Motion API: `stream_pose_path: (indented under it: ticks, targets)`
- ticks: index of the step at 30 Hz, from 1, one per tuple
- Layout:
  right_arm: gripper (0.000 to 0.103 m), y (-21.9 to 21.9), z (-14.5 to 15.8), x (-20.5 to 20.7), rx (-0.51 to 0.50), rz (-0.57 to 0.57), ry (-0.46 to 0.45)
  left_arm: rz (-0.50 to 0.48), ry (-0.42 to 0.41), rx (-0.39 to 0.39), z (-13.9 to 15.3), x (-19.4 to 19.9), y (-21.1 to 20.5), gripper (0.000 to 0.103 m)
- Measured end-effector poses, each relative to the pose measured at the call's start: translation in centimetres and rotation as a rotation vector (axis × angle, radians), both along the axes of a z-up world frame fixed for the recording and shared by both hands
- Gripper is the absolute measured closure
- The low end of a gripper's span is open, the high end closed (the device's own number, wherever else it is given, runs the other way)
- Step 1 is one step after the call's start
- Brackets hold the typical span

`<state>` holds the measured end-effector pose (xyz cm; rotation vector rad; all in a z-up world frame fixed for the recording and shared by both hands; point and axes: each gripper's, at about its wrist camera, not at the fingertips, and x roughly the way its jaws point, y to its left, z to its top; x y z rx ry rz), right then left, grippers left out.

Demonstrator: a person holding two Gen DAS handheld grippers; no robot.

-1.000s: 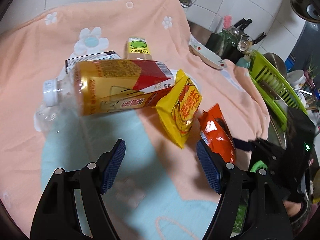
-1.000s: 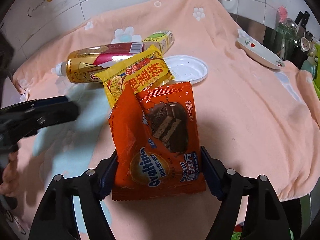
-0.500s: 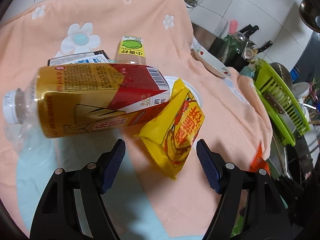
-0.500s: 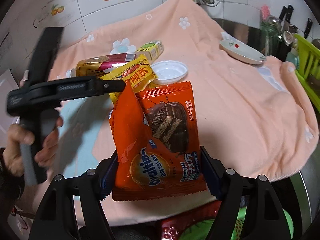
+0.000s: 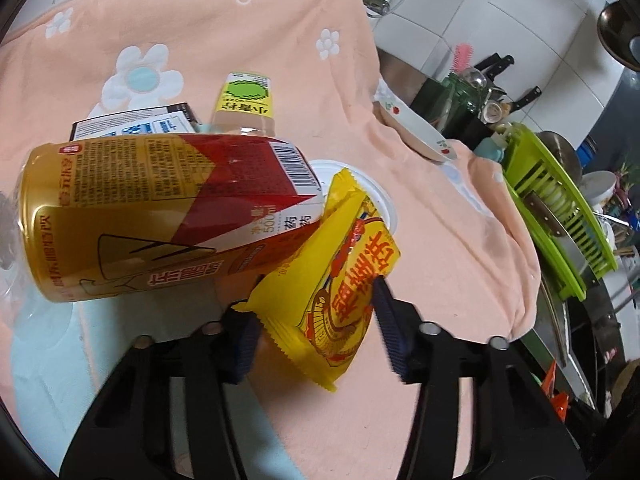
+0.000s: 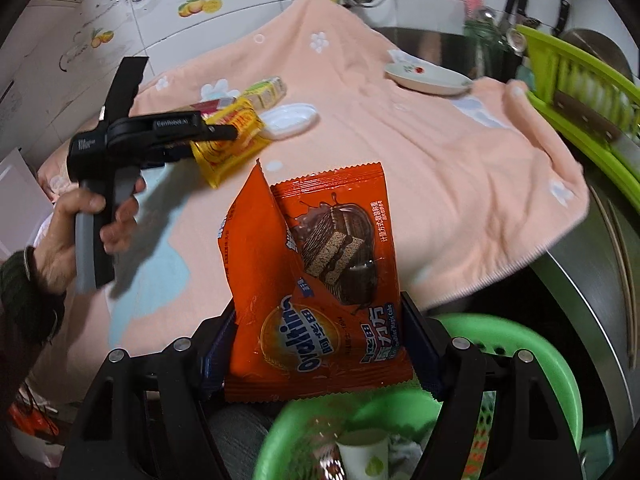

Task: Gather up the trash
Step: 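Carry the wrapper to the basket with the right gripper while the left gripper grasps the yellow snack wrapper, then open the right gripper over the basket while the left gripper carries the yellow wrapper there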

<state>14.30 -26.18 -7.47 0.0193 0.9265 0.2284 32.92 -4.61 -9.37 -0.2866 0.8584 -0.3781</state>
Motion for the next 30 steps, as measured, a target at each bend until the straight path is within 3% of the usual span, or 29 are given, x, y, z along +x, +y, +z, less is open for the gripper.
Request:
stream_pose_path:
  ticks: [5,10,23,30]
  targets:
    - [0.032,-2.0,-0.6,-2.1,-0.017,-0.052,0.015,-0.036,-0.019,-0.008,0.3,-0.7,-0.3,0.081]
    - [0.032,-4.0,-1.7,-3.8,-0.010,-0.111,0.044,-0.069,-0.078,0.027,1.5,-2.5,-1.0,0.082]
    - [0.031,-9.2,-3.7,-6.9,-0.025,-0.262,0.110,-0.198,-0.169,-0.024,5.9,-9.0,-3.6,0.082]
    - [0.023,-10.6,-4.3,-7.8,-0.008,-0.296,0.118,-0.288,-0.203,-0.035,7.0,-12.1,-6.3,0.082]
